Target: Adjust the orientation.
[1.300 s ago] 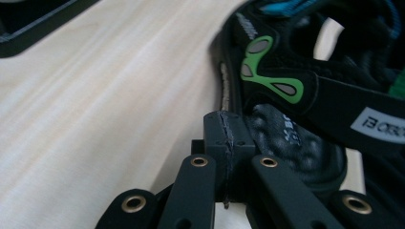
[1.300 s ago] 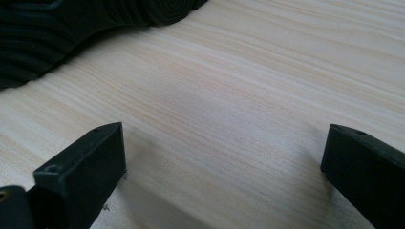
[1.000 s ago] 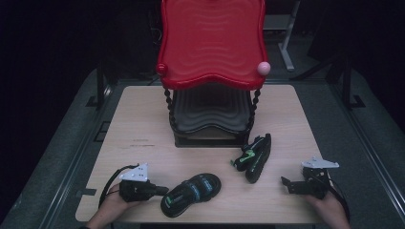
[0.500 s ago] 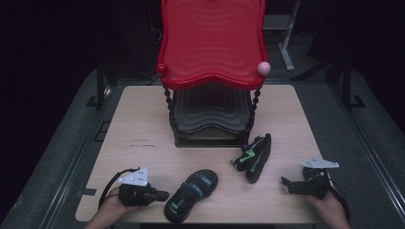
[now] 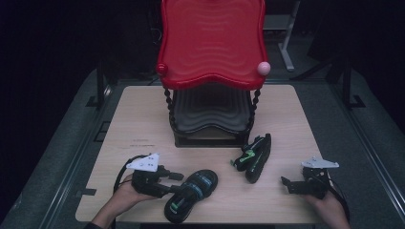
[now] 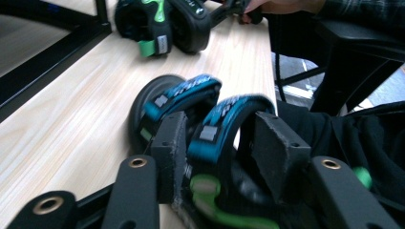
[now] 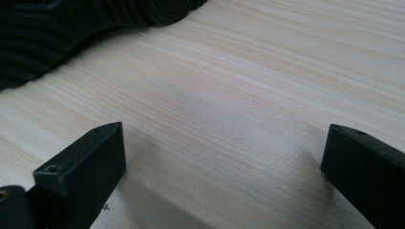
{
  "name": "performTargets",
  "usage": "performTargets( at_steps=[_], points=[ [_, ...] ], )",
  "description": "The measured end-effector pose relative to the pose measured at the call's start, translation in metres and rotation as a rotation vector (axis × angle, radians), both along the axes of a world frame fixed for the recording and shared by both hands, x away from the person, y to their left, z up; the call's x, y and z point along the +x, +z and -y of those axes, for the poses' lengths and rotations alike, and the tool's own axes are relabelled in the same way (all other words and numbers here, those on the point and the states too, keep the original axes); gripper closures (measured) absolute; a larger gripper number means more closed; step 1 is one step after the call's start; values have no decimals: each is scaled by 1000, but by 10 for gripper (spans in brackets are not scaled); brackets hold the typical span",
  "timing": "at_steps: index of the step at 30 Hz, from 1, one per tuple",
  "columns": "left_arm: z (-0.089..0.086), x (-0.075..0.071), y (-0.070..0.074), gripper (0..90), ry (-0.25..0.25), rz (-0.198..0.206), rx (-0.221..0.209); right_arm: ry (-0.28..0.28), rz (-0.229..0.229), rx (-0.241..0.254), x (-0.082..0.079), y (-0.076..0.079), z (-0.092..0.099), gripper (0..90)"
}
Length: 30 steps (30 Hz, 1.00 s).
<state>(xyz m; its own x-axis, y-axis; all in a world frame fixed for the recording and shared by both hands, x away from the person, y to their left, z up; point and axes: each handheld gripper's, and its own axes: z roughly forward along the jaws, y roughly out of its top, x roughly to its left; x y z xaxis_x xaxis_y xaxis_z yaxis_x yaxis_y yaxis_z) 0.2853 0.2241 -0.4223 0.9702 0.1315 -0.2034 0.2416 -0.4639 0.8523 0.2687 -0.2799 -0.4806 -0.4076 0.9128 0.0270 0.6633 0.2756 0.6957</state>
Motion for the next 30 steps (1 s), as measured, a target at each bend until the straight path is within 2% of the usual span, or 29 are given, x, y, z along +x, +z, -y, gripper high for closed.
performTargets(
  at_steps=[6, 15, 18, 21, 24, 25, 28, 30],
  points=[
    [15, 2, -6, 516, -34, -8, 14, 1, 0, 1, 0, 0, 0, 10],
    [23, 4, -10, 525, -74, -28, 2, 1, 0, 0, 0, 0, 0, 10],
    [25, 5, -11, 578, -80, -36, 1, 1, 0, 0, 0, 0, 0, 10],
    [21, 5, -10, 683, -92, -16, -1, 1, 0, 0, 0, 0, 0, 10],
    [19, 5, -9, 695, -81, -20, -16, 1, 0, 0, 0, 0, 0, 9],
    [16, 5, -7, 700, -66, -2, -23, 1, 0, 1, 0, 0, 0, 9],
    [13, 7, -5, 704, -45, 14, -29, 1, 0, 1, 0, 0, 0, 10],
    [10, 9, -3, 705, -11, 34, -27, 1, 1, 2, 0, 0, 0, 10]
  ],
)
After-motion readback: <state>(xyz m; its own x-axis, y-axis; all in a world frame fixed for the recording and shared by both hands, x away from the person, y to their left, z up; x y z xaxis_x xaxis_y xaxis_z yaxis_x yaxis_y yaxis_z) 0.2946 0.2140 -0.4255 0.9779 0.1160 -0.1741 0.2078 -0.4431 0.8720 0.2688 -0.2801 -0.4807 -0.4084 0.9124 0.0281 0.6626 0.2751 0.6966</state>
